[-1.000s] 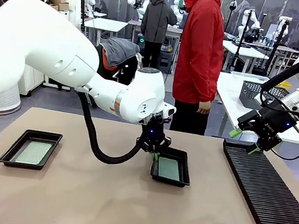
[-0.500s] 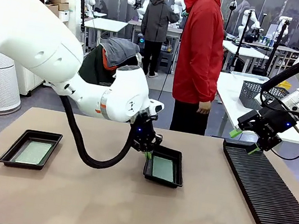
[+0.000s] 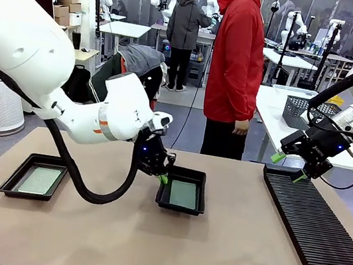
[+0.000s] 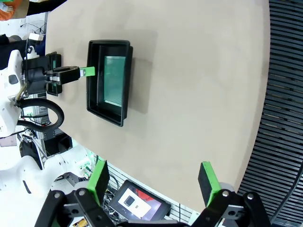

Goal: Inspect and transfer BCBs to ESD trays.
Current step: Pick up the ESD tray and place it on the left side of the table.

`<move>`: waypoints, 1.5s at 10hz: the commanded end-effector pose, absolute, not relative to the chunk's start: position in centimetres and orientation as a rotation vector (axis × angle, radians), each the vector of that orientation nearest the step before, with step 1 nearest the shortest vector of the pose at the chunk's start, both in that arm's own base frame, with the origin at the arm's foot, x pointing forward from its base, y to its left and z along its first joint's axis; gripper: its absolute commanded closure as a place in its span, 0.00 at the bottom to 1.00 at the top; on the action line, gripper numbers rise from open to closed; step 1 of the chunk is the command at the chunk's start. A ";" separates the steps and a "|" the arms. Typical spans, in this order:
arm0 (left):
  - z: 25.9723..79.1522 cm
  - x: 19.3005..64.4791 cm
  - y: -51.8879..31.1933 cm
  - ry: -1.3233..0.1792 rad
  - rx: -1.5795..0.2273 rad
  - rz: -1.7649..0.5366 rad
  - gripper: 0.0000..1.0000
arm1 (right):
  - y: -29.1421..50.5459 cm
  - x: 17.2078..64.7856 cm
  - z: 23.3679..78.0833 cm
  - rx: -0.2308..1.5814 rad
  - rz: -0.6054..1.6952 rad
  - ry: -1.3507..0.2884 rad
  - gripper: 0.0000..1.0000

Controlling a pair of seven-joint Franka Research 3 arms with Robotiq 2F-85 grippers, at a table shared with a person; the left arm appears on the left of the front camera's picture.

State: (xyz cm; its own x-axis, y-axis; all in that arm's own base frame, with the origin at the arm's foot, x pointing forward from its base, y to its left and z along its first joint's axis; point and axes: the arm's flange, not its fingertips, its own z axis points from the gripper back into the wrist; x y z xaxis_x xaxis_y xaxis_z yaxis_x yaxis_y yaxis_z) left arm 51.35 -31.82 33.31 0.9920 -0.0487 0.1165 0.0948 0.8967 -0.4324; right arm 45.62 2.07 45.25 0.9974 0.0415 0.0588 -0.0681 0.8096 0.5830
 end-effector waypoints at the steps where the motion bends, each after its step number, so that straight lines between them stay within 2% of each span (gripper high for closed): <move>1: 33.7 49.6 -28.0 -0.118 -0.492 -0.083 0.97 | 2.2 45.6 45.4 0.609 0.034 -0.048 0.00; 10: 32.8 47.0 -9.3 -0.154 -0.498 -0.021 0.97 | 2.2 45.6 45.4 0.609 0.034 -0.048 0.00; 15: 32.0 47.5 -4.9 -0.150 -0.496 -0.006 0.97 | 2.2 45.6 45.4 0.609 0.034 -0.048 0.00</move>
State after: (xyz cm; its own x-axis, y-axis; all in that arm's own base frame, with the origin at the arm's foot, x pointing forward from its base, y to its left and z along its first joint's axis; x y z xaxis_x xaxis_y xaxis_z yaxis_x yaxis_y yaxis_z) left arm 47.62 -5.19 32.36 0.9899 0.0420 0.1351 0.0247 0.8890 -0.4573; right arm 45.62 2.05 45.26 0.9974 0.0411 0.0590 -0.0679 0.8097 0.5829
